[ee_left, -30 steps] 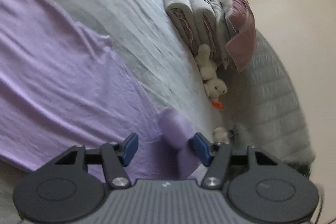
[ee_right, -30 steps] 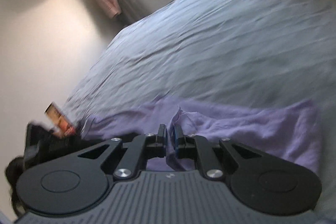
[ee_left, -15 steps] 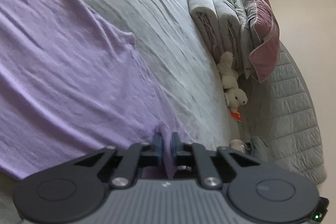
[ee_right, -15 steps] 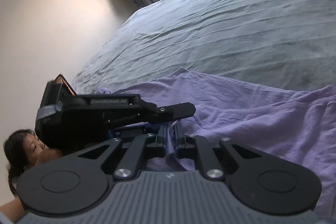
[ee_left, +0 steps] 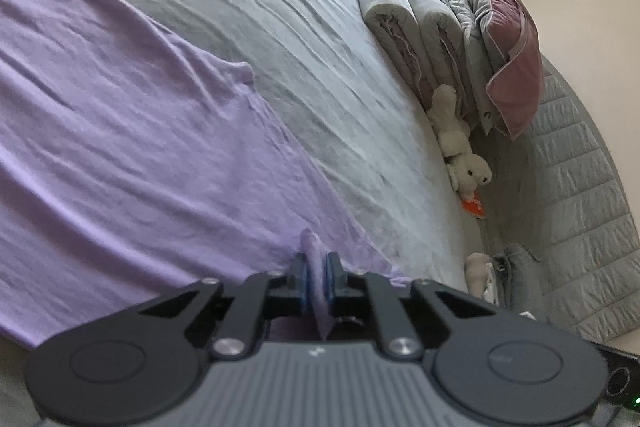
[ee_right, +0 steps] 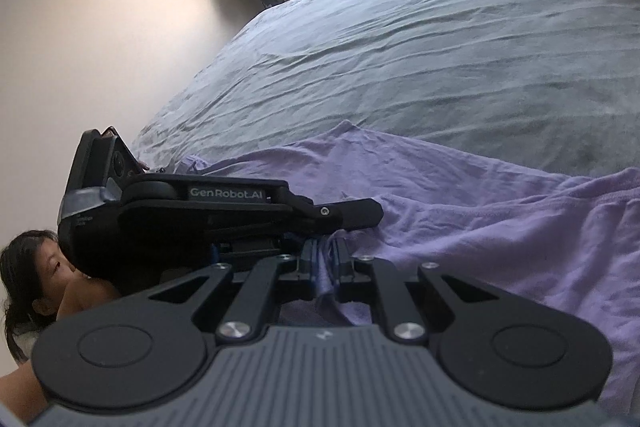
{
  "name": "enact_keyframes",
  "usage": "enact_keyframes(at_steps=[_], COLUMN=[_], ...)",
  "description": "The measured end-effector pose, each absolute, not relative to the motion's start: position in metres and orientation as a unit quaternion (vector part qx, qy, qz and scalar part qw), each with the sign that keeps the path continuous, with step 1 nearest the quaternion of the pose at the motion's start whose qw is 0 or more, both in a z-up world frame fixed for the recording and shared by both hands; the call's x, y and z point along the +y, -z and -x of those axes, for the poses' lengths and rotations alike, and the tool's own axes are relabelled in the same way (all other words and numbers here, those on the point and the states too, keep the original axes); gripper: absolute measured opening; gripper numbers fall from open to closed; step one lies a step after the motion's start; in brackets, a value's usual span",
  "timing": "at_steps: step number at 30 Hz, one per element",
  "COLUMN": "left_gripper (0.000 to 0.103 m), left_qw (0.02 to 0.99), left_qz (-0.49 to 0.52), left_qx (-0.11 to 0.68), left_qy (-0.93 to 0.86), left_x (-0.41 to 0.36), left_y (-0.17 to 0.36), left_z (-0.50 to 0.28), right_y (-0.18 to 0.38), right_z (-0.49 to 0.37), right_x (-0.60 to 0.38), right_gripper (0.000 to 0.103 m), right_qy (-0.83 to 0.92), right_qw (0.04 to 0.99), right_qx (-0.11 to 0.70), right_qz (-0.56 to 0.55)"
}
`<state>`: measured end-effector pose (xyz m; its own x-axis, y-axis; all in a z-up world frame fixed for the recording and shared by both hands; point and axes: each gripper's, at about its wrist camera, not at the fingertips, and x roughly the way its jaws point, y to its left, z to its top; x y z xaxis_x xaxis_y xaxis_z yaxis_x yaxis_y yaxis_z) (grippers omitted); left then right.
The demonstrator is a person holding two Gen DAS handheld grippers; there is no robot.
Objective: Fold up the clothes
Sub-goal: 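Grasp the garment with the left gripper while the right gripper holds its end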
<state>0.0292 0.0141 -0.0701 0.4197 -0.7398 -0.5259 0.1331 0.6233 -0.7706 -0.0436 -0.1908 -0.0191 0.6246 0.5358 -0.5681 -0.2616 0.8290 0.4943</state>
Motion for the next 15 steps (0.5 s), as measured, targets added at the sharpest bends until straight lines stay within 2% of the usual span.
enact_keyframes(at_steps=[15], left_gripper=[0.004], left_qw=[0.802], left_qz=[0.293], left_qx=[0.441], left_qy=[0.276], left_x=[0.0095], left_y=[0.0617], left_z=[-0.0272], right_y=[0.0209], right_z=[0.0422], right_x=[-0.1861], right_gripper=[0.011], right_qy=[-0.219], right_qw=[0.885], right_qx=[0.371], right_qz=[-0.179])
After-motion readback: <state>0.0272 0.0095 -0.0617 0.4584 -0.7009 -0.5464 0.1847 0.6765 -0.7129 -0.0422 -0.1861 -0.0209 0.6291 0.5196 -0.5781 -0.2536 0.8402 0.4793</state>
